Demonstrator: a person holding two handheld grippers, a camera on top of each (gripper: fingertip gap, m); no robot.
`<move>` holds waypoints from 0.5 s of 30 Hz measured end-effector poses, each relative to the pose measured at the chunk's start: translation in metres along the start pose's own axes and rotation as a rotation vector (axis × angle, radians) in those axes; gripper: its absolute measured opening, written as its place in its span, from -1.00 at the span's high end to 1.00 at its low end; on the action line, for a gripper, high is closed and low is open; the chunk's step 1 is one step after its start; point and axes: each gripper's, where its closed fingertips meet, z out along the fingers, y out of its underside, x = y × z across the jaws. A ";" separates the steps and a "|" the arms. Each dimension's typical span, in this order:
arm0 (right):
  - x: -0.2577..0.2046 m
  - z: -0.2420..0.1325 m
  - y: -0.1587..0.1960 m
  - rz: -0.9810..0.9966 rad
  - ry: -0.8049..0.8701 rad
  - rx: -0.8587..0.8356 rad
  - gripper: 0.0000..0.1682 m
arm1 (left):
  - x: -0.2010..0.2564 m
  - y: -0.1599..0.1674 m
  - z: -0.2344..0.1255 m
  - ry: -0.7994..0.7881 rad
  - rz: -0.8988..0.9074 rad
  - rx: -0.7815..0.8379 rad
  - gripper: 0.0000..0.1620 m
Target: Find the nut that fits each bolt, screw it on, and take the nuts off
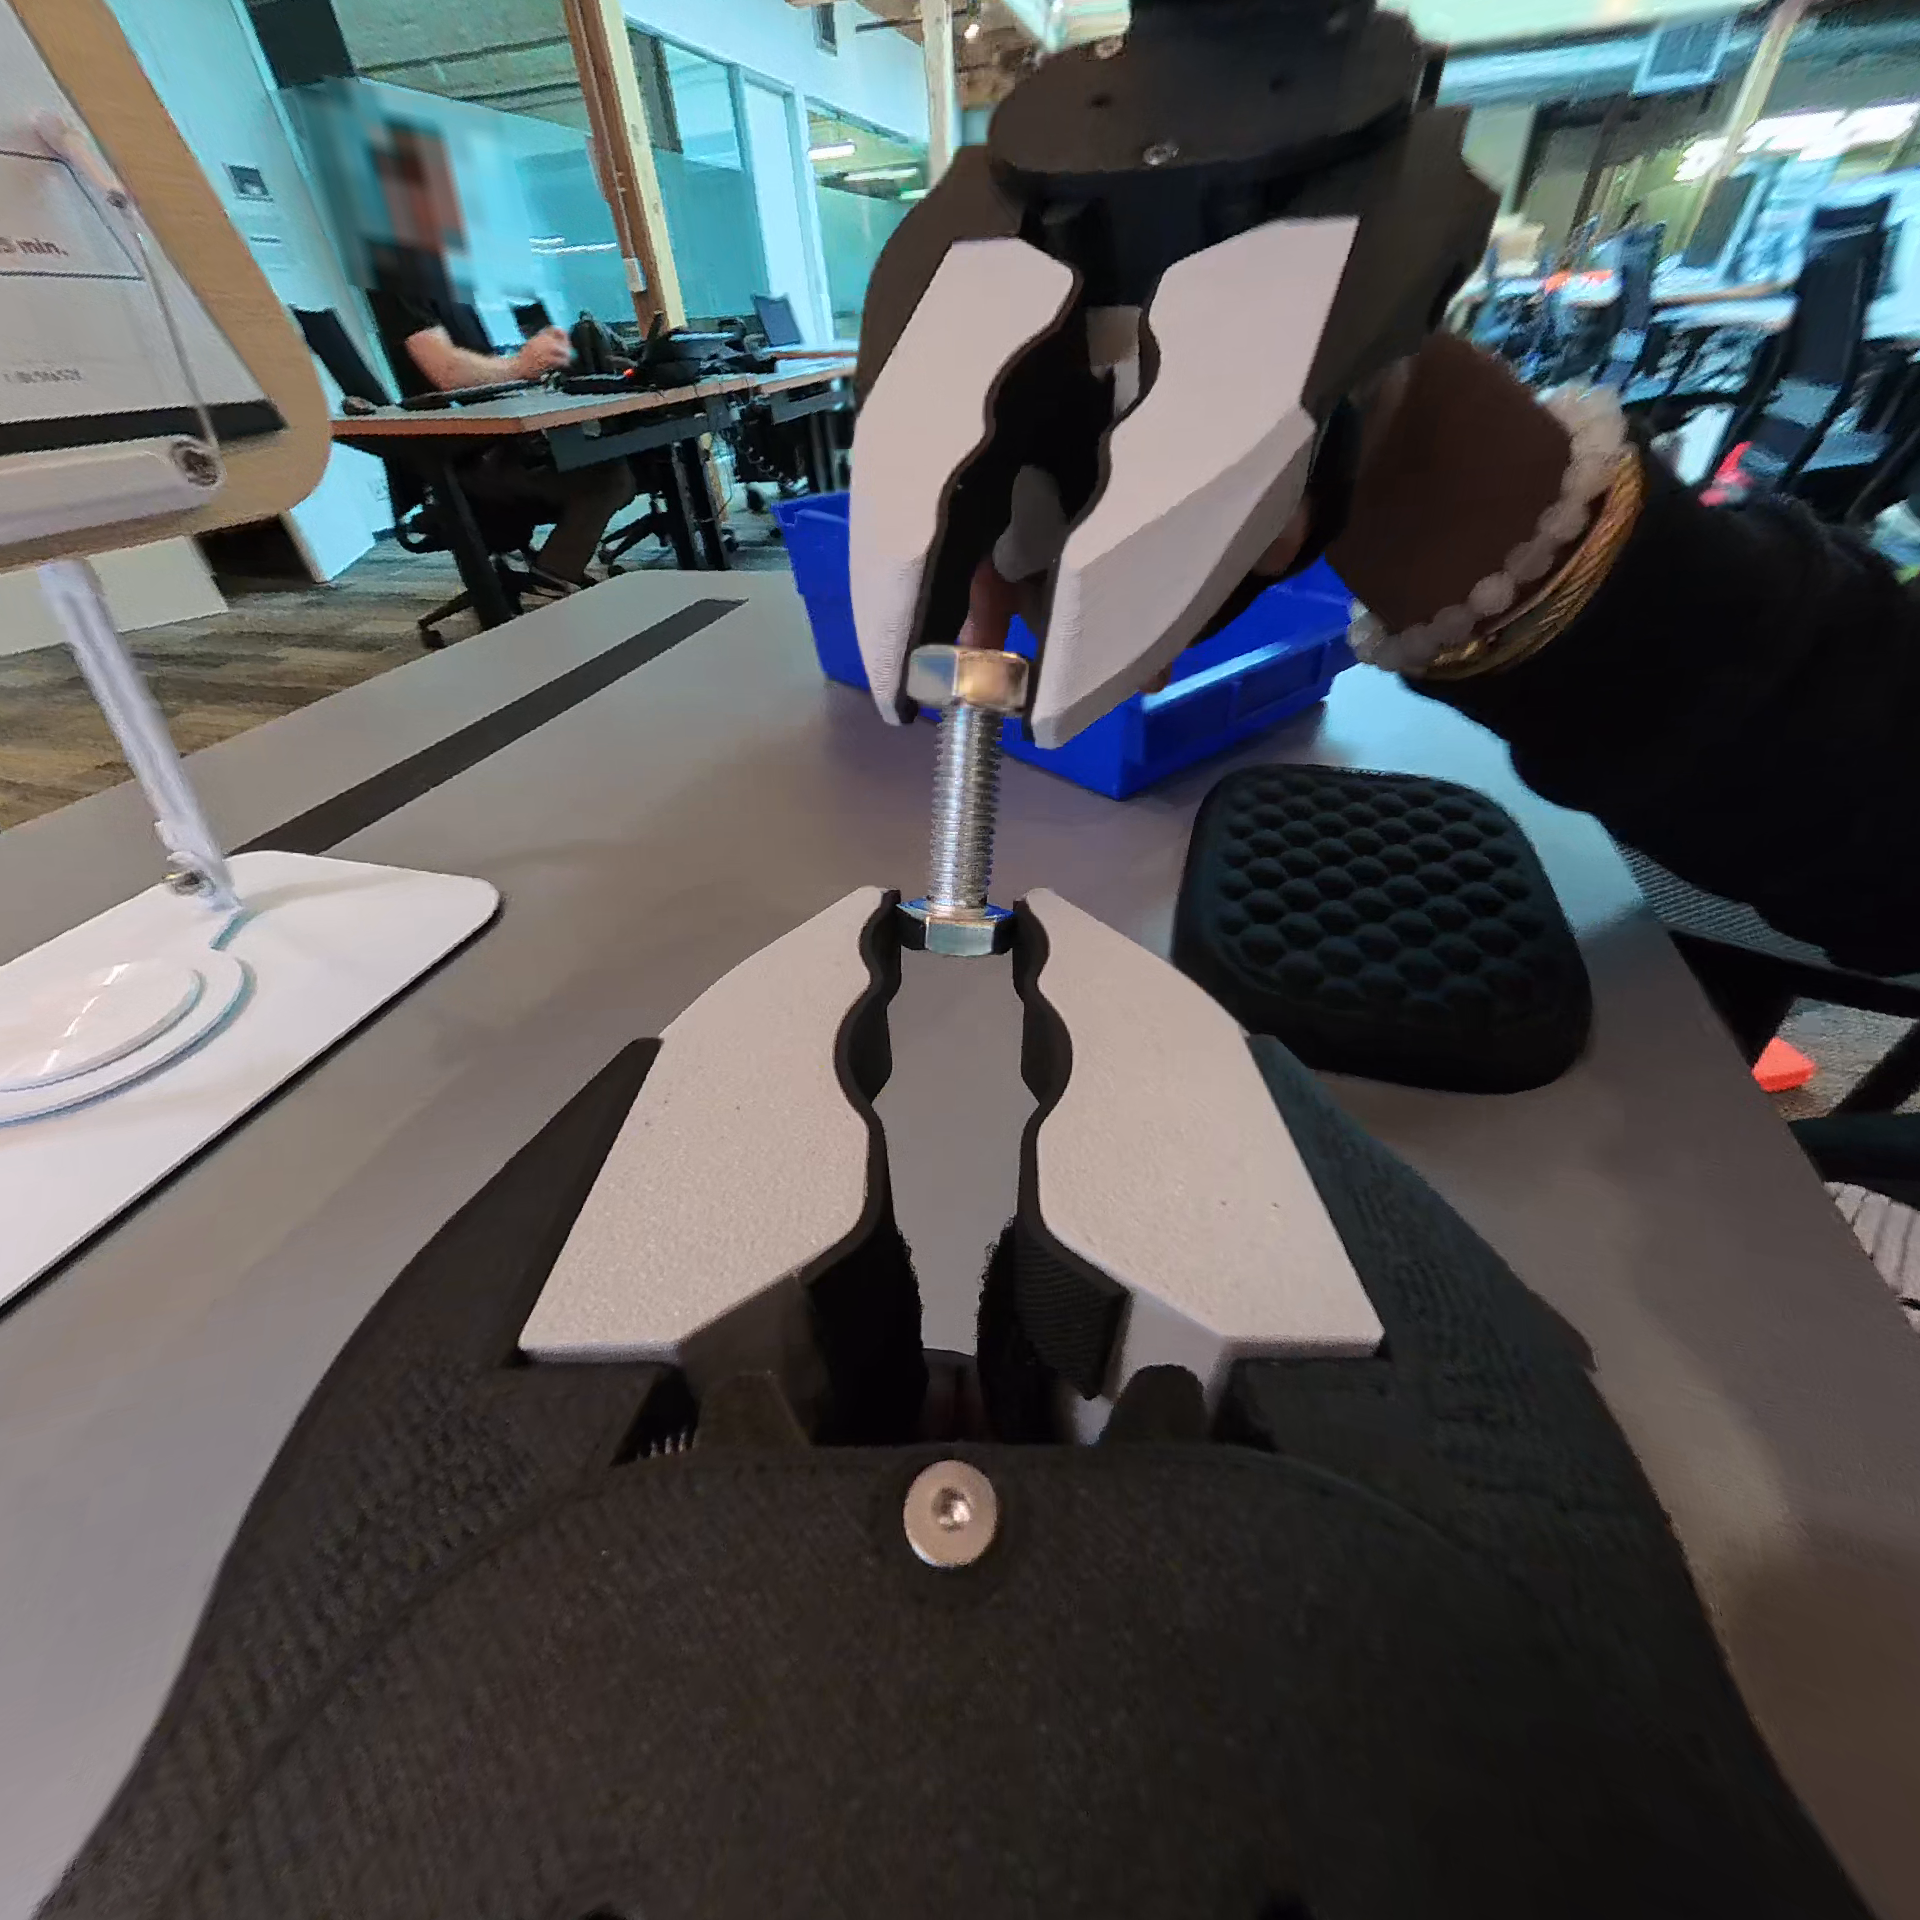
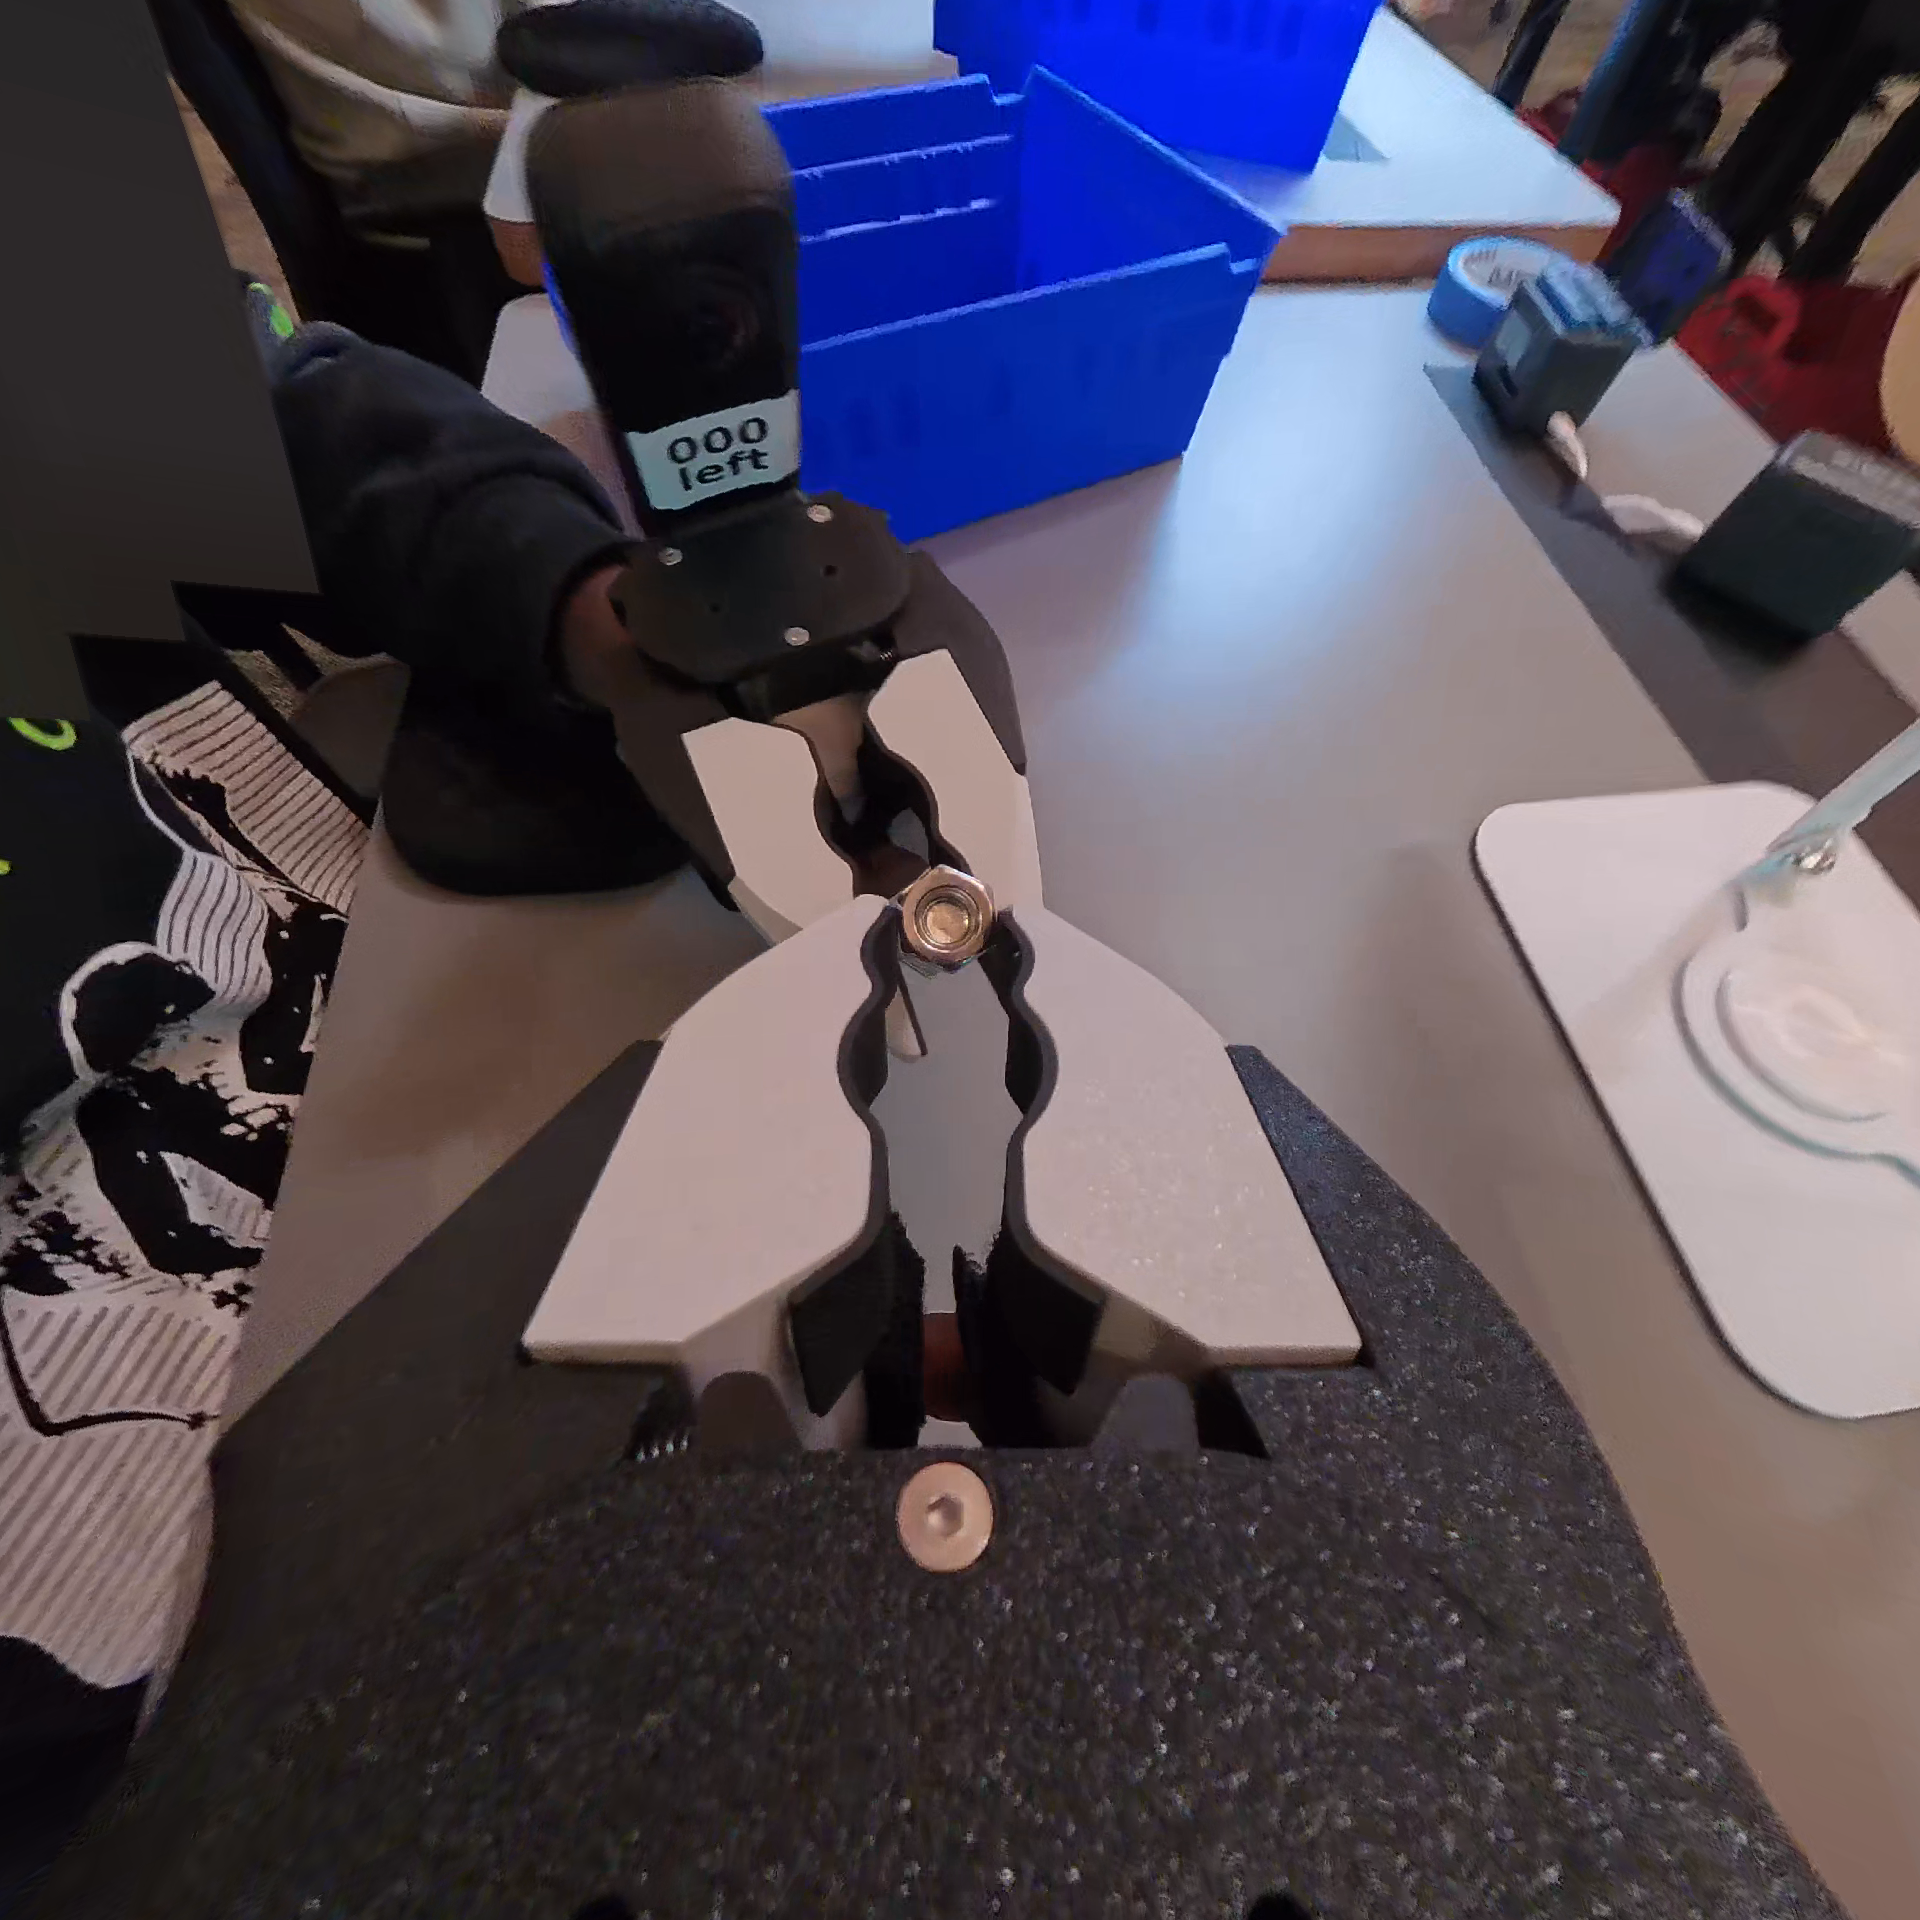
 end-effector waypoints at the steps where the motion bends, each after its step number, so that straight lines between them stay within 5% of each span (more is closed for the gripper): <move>1: -0.003 -0.002 -0.003 -0.035 -0.005 0.023 0.79 | 0.004 -0.003 -0.001 0.035 -0.021 0.020 0.74; 5: -0.015 -0.008 -0.012 -0.108 -0.023 0.080 0.79 | 0.020 -0.016 -0.004 0.165 -0.108 0.091 0.75; 13: -0.068 -0.024 -0.024 -0.257 -0.270 0.166 0.79 | 0.089 -0.028 -0.029 0.754 -0.348 0.127 0.75; 15: -0.075 -0.030 -0.031 -0.269 -0.293 0.198 0.79 | 0.098 -0.027 -0.031 0.786 -0.318 0.131 0.75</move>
